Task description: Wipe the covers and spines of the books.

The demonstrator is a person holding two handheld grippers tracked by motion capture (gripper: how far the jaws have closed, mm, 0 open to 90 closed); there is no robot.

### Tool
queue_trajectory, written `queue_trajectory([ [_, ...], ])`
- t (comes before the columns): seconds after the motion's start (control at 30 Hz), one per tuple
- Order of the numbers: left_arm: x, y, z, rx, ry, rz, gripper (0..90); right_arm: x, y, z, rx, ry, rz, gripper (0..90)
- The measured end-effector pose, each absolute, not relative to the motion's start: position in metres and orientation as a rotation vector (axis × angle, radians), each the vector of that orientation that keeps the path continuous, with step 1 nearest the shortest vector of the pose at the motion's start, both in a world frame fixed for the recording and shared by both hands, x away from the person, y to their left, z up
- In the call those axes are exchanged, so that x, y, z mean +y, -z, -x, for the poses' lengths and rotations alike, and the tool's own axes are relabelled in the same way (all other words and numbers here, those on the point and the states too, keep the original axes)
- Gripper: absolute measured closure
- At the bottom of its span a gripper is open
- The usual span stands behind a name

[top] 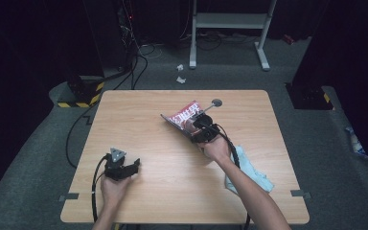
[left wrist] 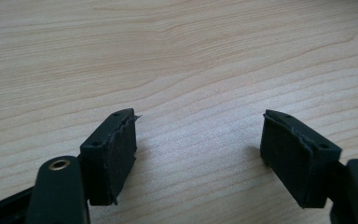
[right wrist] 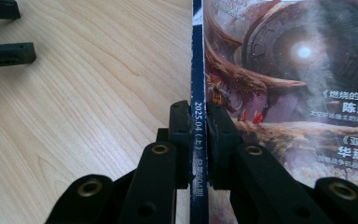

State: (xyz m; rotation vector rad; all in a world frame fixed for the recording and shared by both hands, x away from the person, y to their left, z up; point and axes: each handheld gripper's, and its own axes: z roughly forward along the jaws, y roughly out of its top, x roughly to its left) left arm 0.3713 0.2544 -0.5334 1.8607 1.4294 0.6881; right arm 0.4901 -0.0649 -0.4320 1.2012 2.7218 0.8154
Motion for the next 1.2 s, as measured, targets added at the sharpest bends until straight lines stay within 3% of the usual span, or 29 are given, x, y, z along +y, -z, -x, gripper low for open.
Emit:
queue_trajectory([
  [0.4, 0.254, 0.534, -0.371, 1.429, -0.69, -1.859, 27.1, -0.056, 0.443, -0.484, 2.743, -0.808, -1.187, 79.0],
  [1.2, 0.253, 0.534, -0.371, 1.432, -0.691, -1.857, 27.1, -0.038, 0.466, -0.471, 2.813, -0.754, -1.101, 64.4],
])
